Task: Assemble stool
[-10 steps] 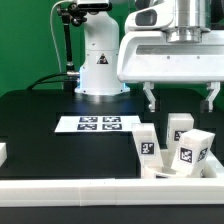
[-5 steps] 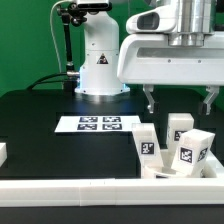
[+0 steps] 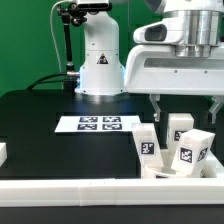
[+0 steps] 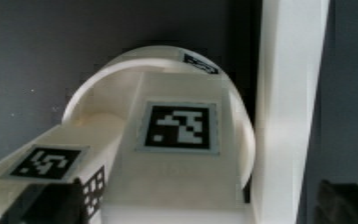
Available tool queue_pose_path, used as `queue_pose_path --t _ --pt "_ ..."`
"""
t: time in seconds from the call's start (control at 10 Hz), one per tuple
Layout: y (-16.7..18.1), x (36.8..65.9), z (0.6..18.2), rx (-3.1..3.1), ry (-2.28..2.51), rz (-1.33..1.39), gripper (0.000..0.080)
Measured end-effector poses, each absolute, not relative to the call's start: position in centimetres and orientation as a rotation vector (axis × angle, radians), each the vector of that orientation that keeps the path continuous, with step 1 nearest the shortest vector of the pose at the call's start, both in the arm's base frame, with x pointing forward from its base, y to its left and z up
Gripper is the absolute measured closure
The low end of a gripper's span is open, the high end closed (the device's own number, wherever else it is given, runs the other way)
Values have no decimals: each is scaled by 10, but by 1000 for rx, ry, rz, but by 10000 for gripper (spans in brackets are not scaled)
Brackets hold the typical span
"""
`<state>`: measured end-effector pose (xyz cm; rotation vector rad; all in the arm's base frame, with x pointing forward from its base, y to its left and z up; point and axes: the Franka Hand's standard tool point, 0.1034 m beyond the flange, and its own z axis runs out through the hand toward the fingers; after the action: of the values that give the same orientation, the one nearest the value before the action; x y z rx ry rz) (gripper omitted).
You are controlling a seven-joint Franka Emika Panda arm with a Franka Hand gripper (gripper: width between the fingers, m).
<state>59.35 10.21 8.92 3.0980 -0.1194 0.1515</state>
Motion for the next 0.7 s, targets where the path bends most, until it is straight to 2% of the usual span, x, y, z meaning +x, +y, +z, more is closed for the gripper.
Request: queue_pose_path --t 0.2,0.3,0.4,0.7 --pt "100 594 89 3097 -123 151 410" --pt "99 594 89 3097 -125 151 410" --pt "99 594 89 3097 -125 151 462" --pt "99 594 89 3097 -155 152 462"
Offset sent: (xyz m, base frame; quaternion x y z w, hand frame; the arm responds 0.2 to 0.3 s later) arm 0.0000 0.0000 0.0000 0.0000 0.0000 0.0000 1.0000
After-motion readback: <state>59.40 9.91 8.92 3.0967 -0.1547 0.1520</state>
